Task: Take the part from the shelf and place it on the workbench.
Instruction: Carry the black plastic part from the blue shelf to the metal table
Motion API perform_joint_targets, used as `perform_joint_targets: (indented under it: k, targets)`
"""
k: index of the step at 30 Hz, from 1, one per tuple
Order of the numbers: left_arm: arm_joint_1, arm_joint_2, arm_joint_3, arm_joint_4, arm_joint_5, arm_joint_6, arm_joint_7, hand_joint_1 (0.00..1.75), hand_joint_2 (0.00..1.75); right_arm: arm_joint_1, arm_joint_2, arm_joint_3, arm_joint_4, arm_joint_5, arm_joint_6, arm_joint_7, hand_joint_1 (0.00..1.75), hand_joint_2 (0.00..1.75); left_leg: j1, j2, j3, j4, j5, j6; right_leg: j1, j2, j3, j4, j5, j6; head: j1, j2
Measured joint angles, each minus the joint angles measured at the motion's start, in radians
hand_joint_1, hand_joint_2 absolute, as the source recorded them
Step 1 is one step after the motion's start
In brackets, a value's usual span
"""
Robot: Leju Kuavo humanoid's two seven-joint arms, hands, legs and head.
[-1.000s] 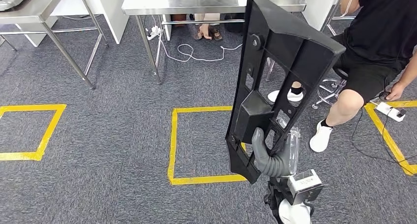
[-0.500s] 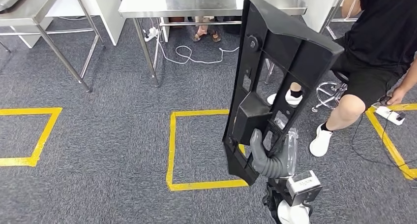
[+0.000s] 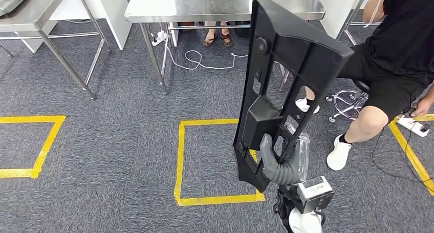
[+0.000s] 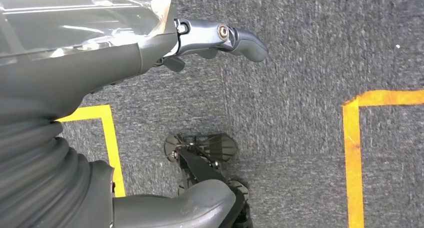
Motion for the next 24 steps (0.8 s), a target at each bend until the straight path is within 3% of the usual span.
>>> perform_joint_targets:
  k: [2,5,6,7,10,11,14,16,18,20,21,22,24]
  targets:
    - [-0.001,0.000,0.000,0.000,0.000,0.000,-0.001,0.00,1.75,-0.003,0.003,-0.001,0.000,0.000,0.001,0.000,1.75,1.75,0.004,0.004,-0.039,0.072,-0.021,-0.011,-0.006,0.000,0.016,-0.003,-0.006,-0.012,-0.002,0.000]
    - [0.000,-0.001,0.000,0.000,-0.001,0.000,-0.001,0.00,1.75,-0.004,0.006,-0.002,0.000,0.000,0.002,0.000,1.75,1.75,0.014,0.008,-0.162,0.254,-0.083,-0.029,-0.004,0.001,0.030,-0.004,-0.021,-0.023,-0.003,0.000]
    - [0.001,-0.001,0.000,0.000,-0.001,0.000,-0.001,0.00,1.75,-0.003,0.006,-0.002,0.000,0.000,0.002,0.000,1.75,1.75,0.016,0.009,-0.192,0.279,-0.088,-0.032,-0.004,0.002,0.037,-0.004,-0.028,-0.023,-0.003,0.000]
    - [0.002,-0.001,0.000,0.000,-0.001,0.000,-0.001,0.00,1.75,-0.003,0.006,-0.002,0.000,0.000,0.003,0.000,1.75,1.75,0.017,0.010,-0.203,0.269,-0.072,-0.032,-0.003,0.003,0.047,-0.004,-0.035,-0.022,-0.004,0.000]
    - [0.002,0.000,0.000,0.000,-0.001,0.000,-0.001,0.00,1.75,-0.002,0.007,-0.002,0.000,0.000,0.004,0.000,1.75,1.75,0.014,0.011,-0.151,0.090,0.053,-0.016,-0.002,0.004,0.083,-0.006,-0.060,-0.015,-0.002,0.000]
    - [0.001,0.001,0.001,0.000,-0.001,-0.001,-0.001,0.00,1.75,-0.003,0.008,-0.002,0.000,0.000,0.004,0.000,1.75,1.75,0.010,0.011,-0.134,0.042,0.068,-0.008,-0.001,0.005,0.089,-0.007,-0.067,-0.011,-0.002,0.000]
    - [0.002,0.002,0.006,0.000,0.000,-0.002,-0.002,0.00,1.75,-0.002,0.010,-0.003,0.000,0.001,0.004,-0.001,1.75,1.75,0.000,0.007,-0.109,0.001,0.064,0.018,0.008,0.005,0.098,-0.005,-0.072,0.008,-0.002,0.000]
    - [0.003,0.001,0.010,0.000,0.000,-0.002,-0.002,0.00,1.75,-0.002,0.010,-0.003,0.000,0.002,0.004,-0.001,1.75,1.75,0.003,0.006,-0.085,-0.013,0.073,0.031,0.011,0.005,0.098,0.027,-0.078,0.016,-0.001,0.000]
    - [0.002,0.000,0.013,0.000,0.000,-0.002,-0.002,0.00,1.75,-0.003,0.010,-0.003,0.000,0.002,0.004,-0.001,1.75,1.75,0.006,0.006,-0.065,-0.019,0.068,0.040,0.009,0.004,0.045,0.118,-0.114,0.013,0.001,0.000]
    - [0.001,0.000,0.015,0.000,0.000,-0.002,-0.002,0.00,1.75,-0.002,0.009,-0.003,0.000,0.002,0.004,-0.001,1.75,1.75,0.005,0.005,-0.058,-0.019,0.057,0.043,0.008,0.005,-0.040,0.241,-0.162,0.008,0.004,0.000]
    - [0.001,0.000,0.015,0.000,0.000,-0.003,-0.002,0.00,1.75,0.000,0.008,-0.003,0.000,0.002,0.004,-0.001,1.75,1.75,0.005,0.004,-0.053,-0.019,0.051,0.042,0.007,0.004,-0.074,0.277,-0.173,0.010,0.004,0.000]
    - [0.002,-0.001,0.016,0.000,0.000,-0.003,-0.002,0.00,1.75,0.001,0.008,-0.003,0.000,0.002,0.004,-0.001,1.75,1.75,0.006,0.003,-0.046,-0.019,0.044,0.040,0.005,0.004,-0.090,0.277,-0.163,0.017,0.004,0.000]
    - [0.004,-0.001,0.016,0.001,0.000,-0.003,-0.002,0.00,1.75,0.001,0.007,-0.003,0.000,0.002,0.004,-0.001,1.75,1.75,0.007,0.000,-0.024,-0.019,0.028,0.033,-0.002,0.004,-0.069,0.169,-0.084,0.046,0.004,0.000]
